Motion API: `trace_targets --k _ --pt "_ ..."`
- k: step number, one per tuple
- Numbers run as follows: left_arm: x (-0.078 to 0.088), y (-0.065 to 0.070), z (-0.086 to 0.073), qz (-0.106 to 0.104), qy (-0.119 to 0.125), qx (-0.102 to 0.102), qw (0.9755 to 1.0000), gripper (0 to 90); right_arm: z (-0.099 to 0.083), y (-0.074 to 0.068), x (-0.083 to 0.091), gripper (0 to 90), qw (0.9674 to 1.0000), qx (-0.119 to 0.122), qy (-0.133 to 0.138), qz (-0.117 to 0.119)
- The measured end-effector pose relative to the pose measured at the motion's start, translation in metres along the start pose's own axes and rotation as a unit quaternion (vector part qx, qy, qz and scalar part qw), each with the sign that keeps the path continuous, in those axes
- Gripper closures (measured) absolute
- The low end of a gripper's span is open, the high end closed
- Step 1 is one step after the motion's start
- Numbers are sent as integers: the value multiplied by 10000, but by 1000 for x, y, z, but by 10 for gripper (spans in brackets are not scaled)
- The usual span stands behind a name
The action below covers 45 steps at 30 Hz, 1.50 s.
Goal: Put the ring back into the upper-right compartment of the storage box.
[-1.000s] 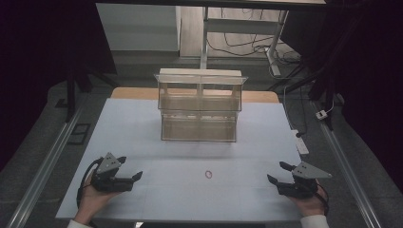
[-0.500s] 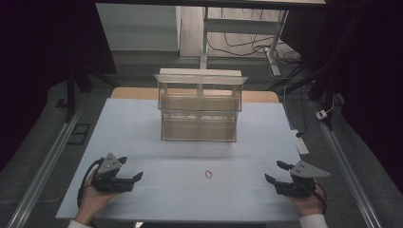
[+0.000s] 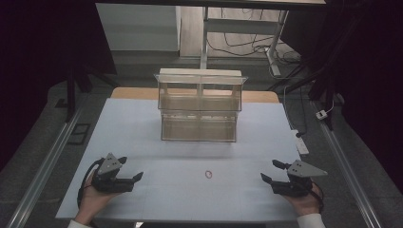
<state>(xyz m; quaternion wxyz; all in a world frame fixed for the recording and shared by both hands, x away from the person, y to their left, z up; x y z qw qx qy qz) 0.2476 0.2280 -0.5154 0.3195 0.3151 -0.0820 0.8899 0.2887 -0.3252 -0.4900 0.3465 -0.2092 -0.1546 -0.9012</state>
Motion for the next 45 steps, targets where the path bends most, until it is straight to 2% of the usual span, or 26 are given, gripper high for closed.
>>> trace_targets --k 11,25,34,38,45 --pt "-1 1 0 -21 -24 -29 10000 167 6 -6 -4 314 9999 17 18 99" --pt "-2 2 0 -37 -20 -30 10000 168 18 -21 -10 314 9993 141 75 341" --pt "-2 1 2 -48 4 -37 10000 167 24 -26 -12 314 9988 238 -2 419" --pt "-4 3 3 -70 -36 -52 10000 167 32 -28 -12 315 9985 243 -21 497" --pt "-7 6 3 -107 -83 -102 9999 167 52 -36 -20 322 9971 406 -62 633"
Point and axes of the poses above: each handheld gripper's, and its own axes: x roughly backward along the jaws, z roughly out of its top, y roughly to its right, the point moved 1 cm from there along -x, roughly forward along the jaws, and after that the axes turned 4 degrees about -z, right-handed, at the moved point
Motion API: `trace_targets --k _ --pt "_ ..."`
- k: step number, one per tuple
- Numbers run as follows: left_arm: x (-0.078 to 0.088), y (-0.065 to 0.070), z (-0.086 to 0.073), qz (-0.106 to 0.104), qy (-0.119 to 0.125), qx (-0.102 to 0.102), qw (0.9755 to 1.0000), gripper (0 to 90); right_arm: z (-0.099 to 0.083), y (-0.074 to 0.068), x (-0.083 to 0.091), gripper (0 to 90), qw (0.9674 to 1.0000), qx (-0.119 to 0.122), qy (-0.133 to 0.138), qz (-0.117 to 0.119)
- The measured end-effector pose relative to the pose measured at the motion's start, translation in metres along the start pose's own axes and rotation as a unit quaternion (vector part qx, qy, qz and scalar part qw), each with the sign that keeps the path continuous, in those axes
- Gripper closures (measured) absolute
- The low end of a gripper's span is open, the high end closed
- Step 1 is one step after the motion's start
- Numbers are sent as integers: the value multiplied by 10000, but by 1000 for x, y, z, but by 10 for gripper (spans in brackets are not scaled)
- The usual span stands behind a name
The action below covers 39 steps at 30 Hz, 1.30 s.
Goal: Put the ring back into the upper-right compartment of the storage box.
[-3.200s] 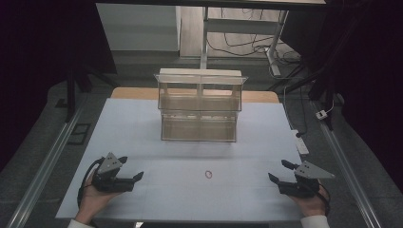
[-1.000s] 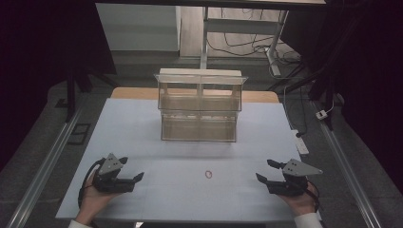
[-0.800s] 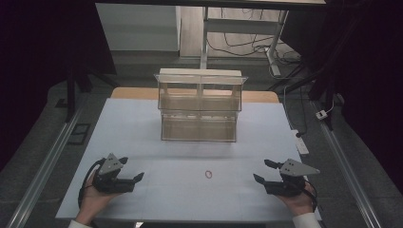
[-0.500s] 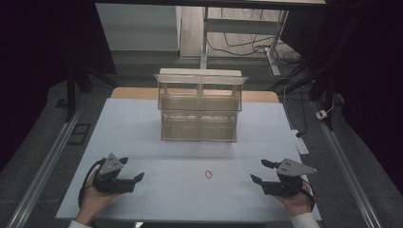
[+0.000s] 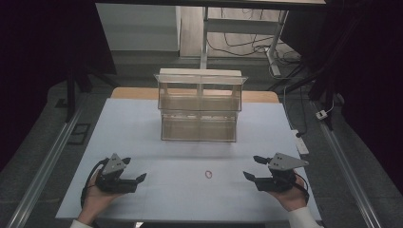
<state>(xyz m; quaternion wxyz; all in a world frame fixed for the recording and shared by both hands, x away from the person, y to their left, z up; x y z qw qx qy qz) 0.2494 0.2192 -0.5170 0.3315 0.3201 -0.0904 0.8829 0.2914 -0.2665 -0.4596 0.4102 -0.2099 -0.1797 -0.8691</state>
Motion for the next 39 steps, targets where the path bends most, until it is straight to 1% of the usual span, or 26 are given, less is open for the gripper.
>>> trace_targets --k 3,7,9,16,18,22,27,35,38,39 --pt "0 1 0 -13 5 16 10000 167 10 -2 -4 327 9999 91 -26 50" --pt "-1 1 0 -14 -4 20 10000 167 22 -4 -11 329 9998 101 -16 144" --pt "-1 1 0 -14 -4 16 10000 167 28 -7 -16 331 9996 83 9 251" --pt "0 1 -1 -8 -1 18 10000 168 40 -15 -33 333 9990 172 -88 408" --pt "0 1 -1 3 10 27 10000 168 41 -15 -34 333 9989 182 -84 420" --pt "0 1 -1 14 14 33 10000 169 42 -14 -35 336 9990 110 -70 432" --pt "0 2 -2 15 -17 -12 10000 169 41 -18 -41 343 9986 147 -71 498" --pt "2 1 -3 28 7 6 10000 171 38 -30 -56 348 9972 250 -295 647" --pt "2 1 -4 42 8 8 10000 171 37 -32 -60 350 9970 249 -340 649" --pt "2 1 -3 50 5 -19 10000 172 37 -32 -61 350 9968 255 -379 653"
Point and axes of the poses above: each handheld gripper's, and its own axes: x roughly backward along the jaws, z roughly out of its top, y roughly to its right, the point moved 1 cm from there along -x, roughly forward along the jaws, and after that the axes turned 4 degrees about -z, right-handed, at the moved point
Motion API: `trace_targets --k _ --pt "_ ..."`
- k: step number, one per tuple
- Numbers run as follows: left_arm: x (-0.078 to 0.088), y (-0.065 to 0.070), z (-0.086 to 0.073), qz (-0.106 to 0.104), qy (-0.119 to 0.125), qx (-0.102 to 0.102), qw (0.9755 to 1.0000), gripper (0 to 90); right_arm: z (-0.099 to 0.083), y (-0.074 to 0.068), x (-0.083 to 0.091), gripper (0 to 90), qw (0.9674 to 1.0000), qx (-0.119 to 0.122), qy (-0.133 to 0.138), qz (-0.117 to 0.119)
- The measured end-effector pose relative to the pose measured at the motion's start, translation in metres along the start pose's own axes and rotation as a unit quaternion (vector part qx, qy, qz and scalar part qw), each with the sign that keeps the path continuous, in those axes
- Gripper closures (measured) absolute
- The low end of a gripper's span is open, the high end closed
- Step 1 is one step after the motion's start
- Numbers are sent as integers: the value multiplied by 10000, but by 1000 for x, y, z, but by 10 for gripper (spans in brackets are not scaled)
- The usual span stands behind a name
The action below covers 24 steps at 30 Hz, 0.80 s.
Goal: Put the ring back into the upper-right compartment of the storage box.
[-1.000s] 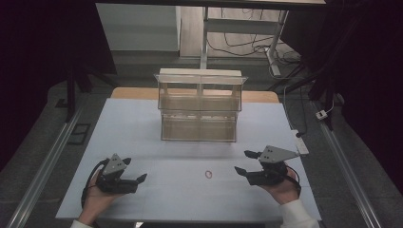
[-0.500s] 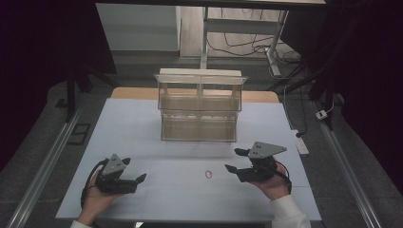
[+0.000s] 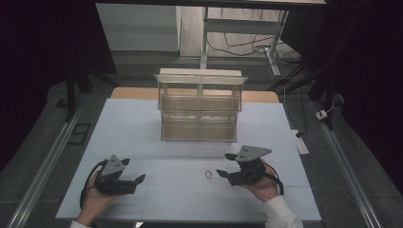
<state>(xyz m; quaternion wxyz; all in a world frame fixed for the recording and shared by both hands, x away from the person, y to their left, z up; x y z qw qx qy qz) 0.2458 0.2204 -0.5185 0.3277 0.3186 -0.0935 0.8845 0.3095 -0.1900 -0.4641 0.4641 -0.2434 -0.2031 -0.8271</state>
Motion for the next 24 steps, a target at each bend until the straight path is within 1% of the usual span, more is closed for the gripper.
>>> trace_targets --k 4,5,12,13,16,18,24 --pt "0 1 0 -3 -13 -38 10000 173 -1 -1 -4 352 10000 11 -69 -10" --pt "-1 1 0 -4 -19 -35 10000 173 -1 -1 -6 353 9999 17 -147 -30" --pt "-1 0 0 -11 -32 -14 10000 173 -2 -2 -14 356 9995 -11 -314 -41" --pt "-2 1 0 -42 -76 -14 10000 172 -3 -2 -16 357 9994 -10 -338 -43" --pt "-2 2 0 -37 -92 -54 9999 171 -3 -2 -19 360 9990 -36 -441 -60" --pt "-2 2 1 -28 -79 -58 9999 172 -4 -2 -21 363 9988 -78 -480 -48" --pt "-2 1 0 -25 -86 -53 9999 173 -4 -3 -29 366 9980 -82 -627 -6"
Point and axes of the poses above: each handheld gripper's, and its own axes: x roughly backward along the jaws, z roughly out of its top, y roughly to its right, the point moved 1 cm from there along -x, roughly forward along the jaws, and after that the axes turned 4 degrees about -z, right-handed, at the moved point
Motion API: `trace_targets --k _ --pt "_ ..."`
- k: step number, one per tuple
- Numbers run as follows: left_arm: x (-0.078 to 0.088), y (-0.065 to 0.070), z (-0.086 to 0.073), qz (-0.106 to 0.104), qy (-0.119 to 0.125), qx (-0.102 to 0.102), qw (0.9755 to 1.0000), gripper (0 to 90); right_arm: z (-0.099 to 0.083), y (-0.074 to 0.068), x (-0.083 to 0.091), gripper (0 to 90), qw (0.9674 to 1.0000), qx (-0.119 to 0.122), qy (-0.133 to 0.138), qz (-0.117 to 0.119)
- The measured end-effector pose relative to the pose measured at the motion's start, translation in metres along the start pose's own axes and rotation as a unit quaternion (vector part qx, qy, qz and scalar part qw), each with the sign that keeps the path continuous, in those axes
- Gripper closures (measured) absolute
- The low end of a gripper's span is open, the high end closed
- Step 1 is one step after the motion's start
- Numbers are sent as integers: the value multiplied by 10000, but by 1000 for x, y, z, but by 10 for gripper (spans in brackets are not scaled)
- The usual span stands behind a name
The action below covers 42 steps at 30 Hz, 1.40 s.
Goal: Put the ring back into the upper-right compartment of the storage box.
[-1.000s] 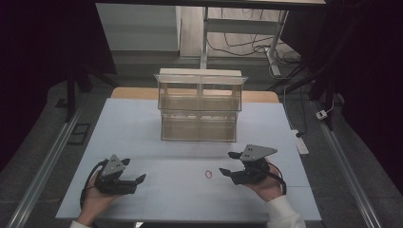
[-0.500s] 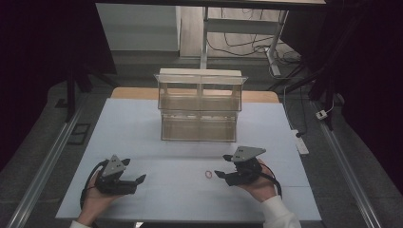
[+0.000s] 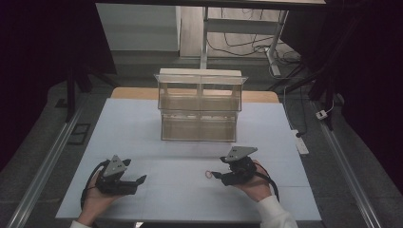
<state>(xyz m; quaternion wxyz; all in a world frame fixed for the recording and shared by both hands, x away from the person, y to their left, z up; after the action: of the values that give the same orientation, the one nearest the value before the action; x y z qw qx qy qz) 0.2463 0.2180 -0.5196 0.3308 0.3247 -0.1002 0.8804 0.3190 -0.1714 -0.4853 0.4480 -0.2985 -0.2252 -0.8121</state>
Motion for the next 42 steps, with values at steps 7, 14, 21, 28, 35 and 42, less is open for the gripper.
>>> trace_targets --k 7,14,21,28,35,42 --pt "-1 1 0 -7 -17 0 10000 173 3 -4 -13 377 9997 36 -239 25" --pt "-1 1 0 -5 -33 -6 10000 174 4 -5 -22 381 9992 30 -396 77" --pt "-2 1 0 -2 -48 -22 10000 175 4 -3 -31 384 9986 28 -534 53" --pt "-2 1 0 -21 -59 -23 10000 176 3 -1 -40 393 9976 -36 -686 -21" --pt "-2 1 0 -26 -71 -17 10000 175 3 -1 -48 413 9967 -66 -809 -64" --pt "-3 2 0 -30 -78 -16 10000 177 2 1 -53 452 9959 -76 -894 -98"
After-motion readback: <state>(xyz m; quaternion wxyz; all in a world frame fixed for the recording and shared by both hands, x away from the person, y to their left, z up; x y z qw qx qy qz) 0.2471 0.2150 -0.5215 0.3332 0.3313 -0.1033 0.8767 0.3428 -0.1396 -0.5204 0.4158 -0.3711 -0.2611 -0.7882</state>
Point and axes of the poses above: each handheld gripper's, and its own axes: x roughly backward along the jaws, z roughly out of its top, y roughly to its right, the point moved 1 cm from there along -x, roughly forward along the jaws, and after that the axes turned 4 degrees about -z, right-handed, at the moved point
